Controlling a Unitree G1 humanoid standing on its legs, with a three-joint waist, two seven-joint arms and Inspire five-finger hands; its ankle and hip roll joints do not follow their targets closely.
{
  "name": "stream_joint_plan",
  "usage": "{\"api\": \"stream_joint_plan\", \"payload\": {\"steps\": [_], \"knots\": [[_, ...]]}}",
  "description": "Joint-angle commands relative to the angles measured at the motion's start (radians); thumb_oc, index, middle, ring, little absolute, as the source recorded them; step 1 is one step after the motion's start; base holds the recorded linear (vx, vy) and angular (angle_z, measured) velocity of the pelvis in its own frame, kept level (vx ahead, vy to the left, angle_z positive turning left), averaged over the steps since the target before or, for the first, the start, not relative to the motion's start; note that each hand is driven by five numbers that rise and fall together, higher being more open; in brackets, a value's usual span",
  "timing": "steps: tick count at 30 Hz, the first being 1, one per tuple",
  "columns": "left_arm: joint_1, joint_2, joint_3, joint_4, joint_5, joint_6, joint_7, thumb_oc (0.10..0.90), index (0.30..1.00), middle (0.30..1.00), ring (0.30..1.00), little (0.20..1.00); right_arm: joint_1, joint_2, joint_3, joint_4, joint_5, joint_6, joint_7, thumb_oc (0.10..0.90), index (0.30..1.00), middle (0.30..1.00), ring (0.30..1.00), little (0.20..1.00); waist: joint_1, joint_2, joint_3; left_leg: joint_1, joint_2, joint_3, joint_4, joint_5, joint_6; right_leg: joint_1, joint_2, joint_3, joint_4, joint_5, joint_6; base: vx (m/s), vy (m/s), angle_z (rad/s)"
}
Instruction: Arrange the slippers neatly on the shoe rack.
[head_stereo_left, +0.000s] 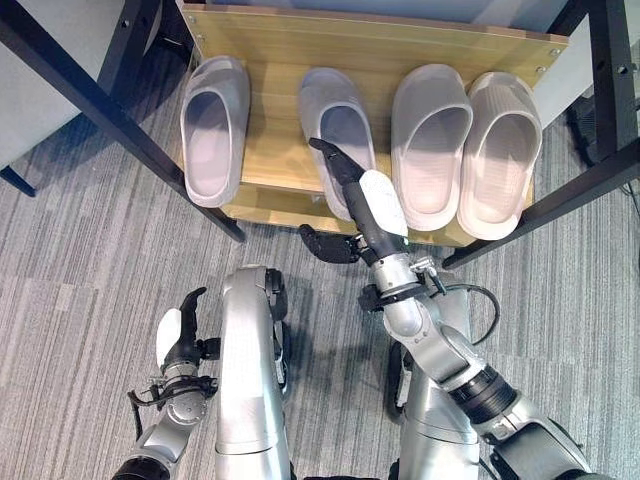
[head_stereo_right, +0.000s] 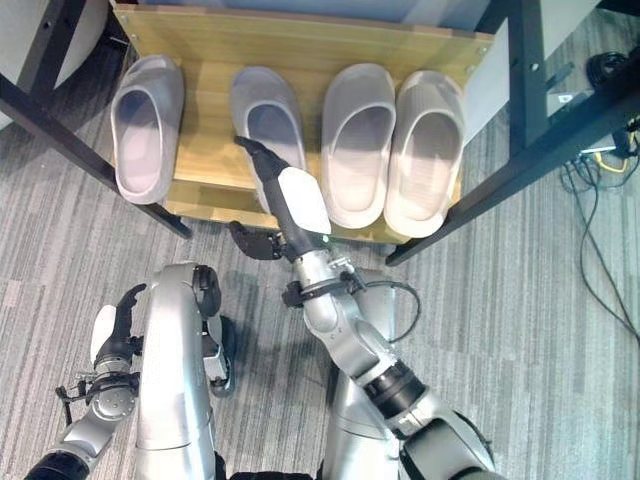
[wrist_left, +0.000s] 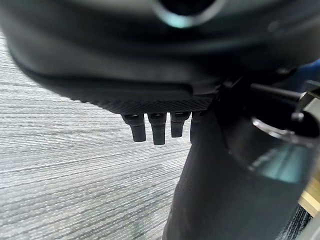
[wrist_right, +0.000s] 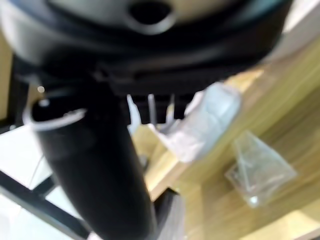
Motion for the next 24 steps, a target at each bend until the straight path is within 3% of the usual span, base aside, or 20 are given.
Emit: {"api": "stream_joint_plan", "payload": {"steps": [1,17,24], "knots": [[-0.006,0.021,-0.007,-0.023,0.013,-0.031,0.061,0.800,0.900,0.900,0.900,0.900,-0.124,0.050,0.026,-0.081,0.022,-0.074,-0.003,0.800,0.900,0.900,0.900,0.900,0.053,0.003,-0.036,0.091,-0.054,-0.113,0.032,-0.117,-0.011,-0.027,-0.016,0.077,-0.047,0.095,-0.069,0.00,0.000,0.00],[-0.033,0.034,-0.032,-0.013,0.006,-0.044,0.051,0.800,0.900,0.900,0.900,0.900,-0.319,0.109,0.107,0.069,0.046,-0.074,0.029,0.800,0.900,0.900,0.900,0.900,0.078,0.016,-0.036,0.091,-0.061,-0.117,0.039,-0.113,-0.016,-0.027,-0.015,0.078,-0.039,0.100,-0.064,0.00,0.000,0.00],[-0.025,0.023,-0.032,-0.009,0.007,-0.049,0.047,0.800,0.900,0.900,0.900,0.900,-0.299,0.073,0.092,-0.057,-0.011,-0.114,0.024,0.800,0.900,0.900,0.900,0.900,0.077,0.016,-0.036,0.091,-0.060,-0.115,0.040,-0.113,-0.014,-0.027,-0.015,0.078,-0.036,0.099,-0.065,0.00,0.000,0.00]]}}
